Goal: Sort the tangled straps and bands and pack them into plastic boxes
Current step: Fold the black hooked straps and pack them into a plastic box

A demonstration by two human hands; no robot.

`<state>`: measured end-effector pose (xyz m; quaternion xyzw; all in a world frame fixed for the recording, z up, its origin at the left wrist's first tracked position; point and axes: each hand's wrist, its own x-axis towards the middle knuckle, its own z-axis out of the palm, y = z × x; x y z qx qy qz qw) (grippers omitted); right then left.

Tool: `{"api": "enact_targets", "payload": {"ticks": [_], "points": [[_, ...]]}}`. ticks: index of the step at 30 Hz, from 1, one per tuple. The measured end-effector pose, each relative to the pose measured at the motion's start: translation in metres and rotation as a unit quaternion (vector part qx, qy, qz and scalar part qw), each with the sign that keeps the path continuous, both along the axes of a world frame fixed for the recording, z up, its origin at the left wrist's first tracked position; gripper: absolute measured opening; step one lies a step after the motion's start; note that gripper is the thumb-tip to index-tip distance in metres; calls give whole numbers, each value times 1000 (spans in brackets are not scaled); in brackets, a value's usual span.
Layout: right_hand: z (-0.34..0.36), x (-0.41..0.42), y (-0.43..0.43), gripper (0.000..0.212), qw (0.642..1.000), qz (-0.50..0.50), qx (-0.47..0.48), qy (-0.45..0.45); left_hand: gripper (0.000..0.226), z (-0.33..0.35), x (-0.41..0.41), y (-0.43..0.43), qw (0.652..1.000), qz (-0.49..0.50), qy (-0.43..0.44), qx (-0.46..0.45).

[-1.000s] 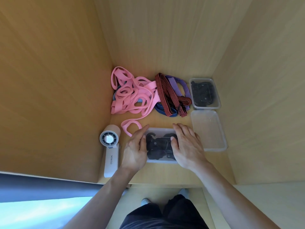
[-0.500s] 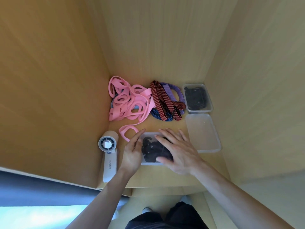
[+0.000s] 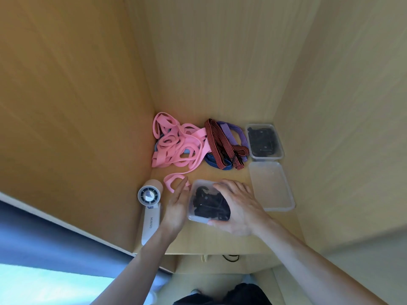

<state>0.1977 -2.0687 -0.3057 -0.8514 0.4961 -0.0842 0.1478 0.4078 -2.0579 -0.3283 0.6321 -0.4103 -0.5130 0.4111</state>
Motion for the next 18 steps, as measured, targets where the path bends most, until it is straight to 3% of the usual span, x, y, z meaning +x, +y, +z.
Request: {"api": "enact_targets", "payload": {"ticks": [6, 9, 12, 15, 18], "points": [[10, -3, -6, 98, 998, -27, 15, -53, 65, 10, 3, 12, 998, -18, 57, -11], [19, -4, -10, 96, 995, -44, 24, -86, 63, 21, 4, 17, 993, -76, 69, -58], [26, -6, -15, 93, 989, -62, 52, -125, 62, 32, 2, 19, 984, -132, 42, -107], [32, -8, -20, 90, 979, -78, 82, -167, 71, 41, -4, 17, 983, -125, -1, -137], [38, -9, -21, 90, 965, -94, 101, -223, 64, 44, -7, 13, 979, -118, -32, -161]]}}
